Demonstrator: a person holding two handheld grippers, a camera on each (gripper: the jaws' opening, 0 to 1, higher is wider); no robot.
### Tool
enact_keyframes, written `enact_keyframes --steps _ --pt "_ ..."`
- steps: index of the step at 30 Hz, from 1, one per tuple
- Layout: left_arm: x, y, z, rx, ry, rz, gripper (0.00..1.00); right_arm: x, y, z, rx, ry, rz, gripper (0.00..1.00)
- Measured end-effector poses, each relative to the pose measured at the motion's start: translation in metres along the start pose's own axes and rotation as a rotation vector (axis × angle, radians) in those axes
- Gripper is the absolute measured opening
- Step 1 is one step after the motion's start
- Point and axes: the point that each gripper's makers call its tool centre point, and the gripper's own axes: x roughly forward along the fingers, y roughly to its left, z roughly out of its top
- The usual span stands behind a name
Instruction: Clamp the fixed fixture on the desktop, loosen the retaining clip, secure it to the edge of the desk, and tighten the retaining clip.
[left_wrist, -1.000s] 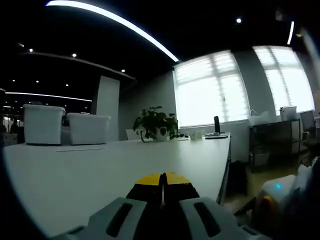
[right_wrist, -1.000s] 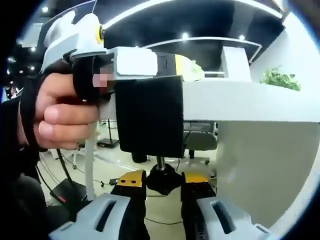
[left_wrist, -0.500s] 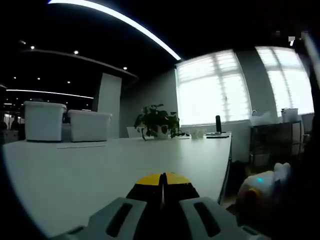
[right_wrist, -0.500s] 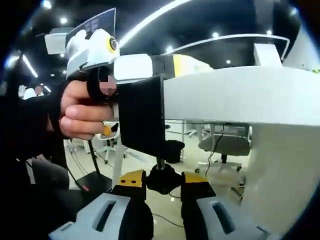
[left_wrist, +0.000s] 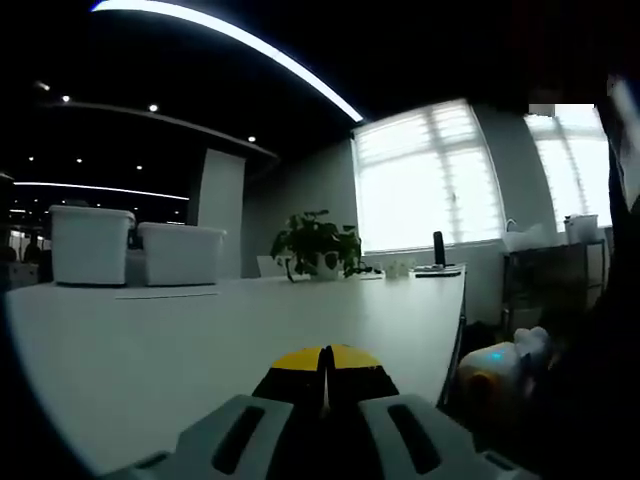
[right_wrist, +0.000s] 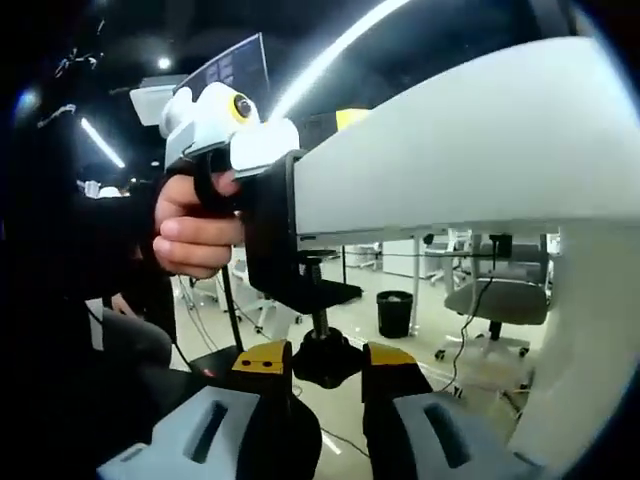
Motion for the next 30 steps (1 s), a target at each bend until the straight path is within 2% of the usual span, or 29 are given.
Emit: enact_keyframes --steps 6,8,12,15,16,17,18,20,22,25,27,28,30 --pt "0.001 -0.001 0.000 -0.001 0.002 0.003 0.01 -0.001 0.001 -0.001 -0.055 -0.002 -0.027 0.25" --pt "0.001 -0.001 0.000 -0.003 0.002 0.004 0.01 -0.005 0.002 -0.002 -0.126 0.024 -0.068 0.28" --pt "0.001 -0.001 -0.001 -0.004 0.003 0.003 0.01 -0.011 0.007 0.002 -0.123 0.037 -0.141 0.31" --pt "0.001 -0.001 0.000 0.001 -0.002 0.004 0.01 -0.015 0.008 0.002 -0.133 0.064 -0.226 0.32" --pt "0.001 -0.001 0.001 0.001 -0.003 0.003 0.01 -0.014 0.008 0.001 -0.175 0.083 -0.243 0.34" --pt "0.001 -0.001 0.001 0.003 -0.005 0.003 0.01 -0.016 0.003 0.004 -0.209 0.075 -0.304 0.40" --pt "0.000 -0.002 0.001 0.004 -0.007 0.003 0.01 -0.018 -0.001 0.004 -0.194 0.073 -0.347 0.41" --pt "0.000 -0.002 0.003 0.009 -0.014 0.002 0.01 -0.019 -0.006 0.004 -0.101 0.050 -0.411 0.41" --pt "0.000 -0.002 0.004 0.013 -0.019 0.002 0.01 -0.022 -0.005 0.005 -0.117 0.067 -0.487 0.42" --pt "-0.001 -0.002 0.004 0.016 -0.023 -0.003 0.01 -0.032 -0.002 0.008 -0.059 0.060 -0.627 0.40" --pt "-0.001 -0.002 0.005 0.017 -0.025 -0.004 0.01 -0.033 -0.001 0.011 -0.070 0.050 -0.668 0.37" --pt "-0.002 -0.002 0.005 0.020 -0.029 -0.005 0.01 -0.033 -0.001 0.013 -0.074 0.050 -0.714 0.36" --pt "-0.002 -0.003 0.006 0.023 -0.033 -0.008 0.01 -0.029 0.003 0.017 -0.079 0.041 -0.747 0.36"
